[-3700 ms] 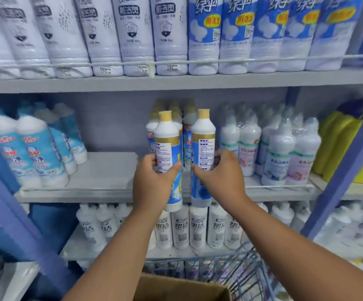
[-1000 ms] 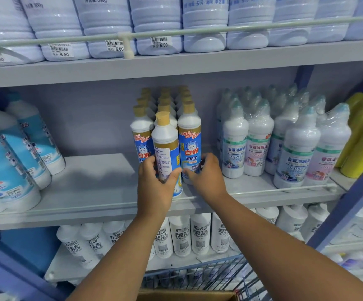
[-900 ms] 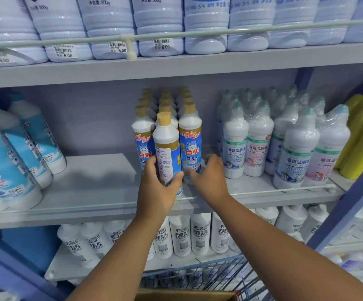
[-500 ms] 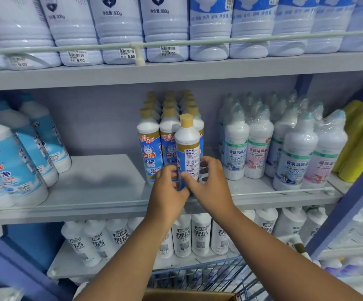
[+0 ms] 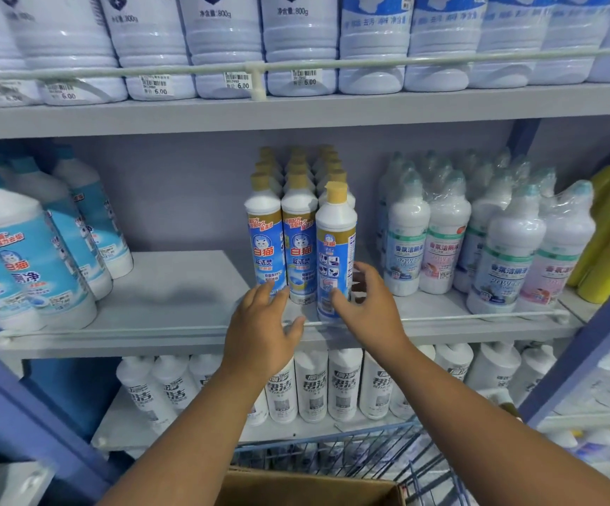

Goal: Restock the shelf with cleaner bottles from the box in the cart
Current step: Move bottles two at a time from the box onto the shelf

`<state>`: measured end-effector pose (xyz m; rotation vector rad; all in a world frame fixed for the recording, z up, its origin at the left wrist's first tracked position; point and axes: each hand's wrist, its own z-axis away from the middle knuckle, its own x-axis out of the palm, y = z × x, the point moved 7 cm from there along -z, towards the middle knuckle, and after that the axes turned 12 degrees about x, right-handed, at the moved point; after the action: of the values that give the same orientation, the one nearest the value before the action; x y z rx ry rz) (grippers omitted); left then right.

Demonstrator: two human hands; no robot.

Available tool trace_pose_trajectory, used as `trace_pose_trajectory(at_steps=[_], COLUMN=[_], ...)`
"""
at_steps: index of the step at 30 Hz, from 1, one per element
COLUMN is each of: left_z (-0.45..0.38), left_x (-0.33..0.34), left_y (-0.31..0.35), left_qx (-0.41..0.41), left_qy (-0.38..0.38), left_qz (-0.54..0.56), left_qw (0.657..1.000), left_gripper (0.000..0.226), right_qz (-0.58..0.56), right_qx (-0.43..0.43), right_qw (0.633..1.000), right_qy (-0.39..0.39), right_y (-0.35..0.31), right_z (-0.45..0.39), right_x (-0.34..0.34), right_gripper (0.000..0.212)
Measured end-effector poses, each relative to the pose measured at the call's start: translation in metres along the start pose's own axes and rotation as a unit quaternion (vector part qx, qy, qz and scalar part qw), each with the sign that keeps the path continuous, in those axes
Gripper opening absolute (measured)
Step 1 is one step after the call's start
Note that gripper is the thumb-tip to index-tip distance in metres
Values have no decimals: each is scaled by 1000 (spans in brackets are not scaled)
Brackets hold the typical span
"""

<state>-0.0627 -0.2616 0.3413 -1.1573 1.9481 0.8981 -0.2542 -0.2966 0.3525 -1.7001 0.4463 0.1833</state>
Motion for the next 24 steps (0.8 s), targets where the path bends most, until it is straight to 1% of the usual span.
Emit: trace_pose_trajectory(at_steps=[2, 4, 7, 10, 12, 13, 16, 18, 19, 21, 23, 24], left_z=[1, 2, 4, 3, 2, 1, 0, 0, 0, 0, 0, 0], left_x=[4, 8, 10, 12, 12, 13, 16, 17, 17, 16, 16, 15], left_y=[1, 1, -2, -4, -4, -3, 2, 3, 3, 2, 0, 0], left_qx=[-3, -9, -11, -20, -22, -23, -26, -26, -26, -28, -34, -36], left_qy=[-3, -9, -17, -33, -35, -36, -49, -57, -58, -58, -58, -59], left_qz=[9, 16, 8, 0, -2, -3, 1, 4, 4, 3, 5, 7], left_qw=[1000, 1000, 1000, 999, 999, 999, 998, 998, 998, 998, 998, 998], left_gripper=[59, 62, 65, 68, 69, 69, 70, 71, 71, 70, 69, 69], right_qz=[54, 63, 76, 73, 46, 42, 62, 63, 58, 36, 14, 16], right_qx=[-4, -8, 10, 11, 6, 4, 5, 16, 24, 32, 20, 9], right_qw=[998, 997, 995, 997, 999, 999, 997, 996, 996, 998, 1000, 1000], right_qy=[36, 55, 63, 14, -9, -6, 44, 67, 65, 32, -8, -14], right_y=[1, -2, 0, 6, 9, 9, 6, 2, 2, 6, 7, 6], right_z=[2, 1, -6, -8, -8, -7, -7, -10, -12, -15, -13, -12], right_x=[3, 8, 7, 1, -1, -2, 2, 2, 2, 1, 1, 3], right_gripper=[76, 83, 70, 63, 66, 69, 79, 78, 75, 68, 64, 64])
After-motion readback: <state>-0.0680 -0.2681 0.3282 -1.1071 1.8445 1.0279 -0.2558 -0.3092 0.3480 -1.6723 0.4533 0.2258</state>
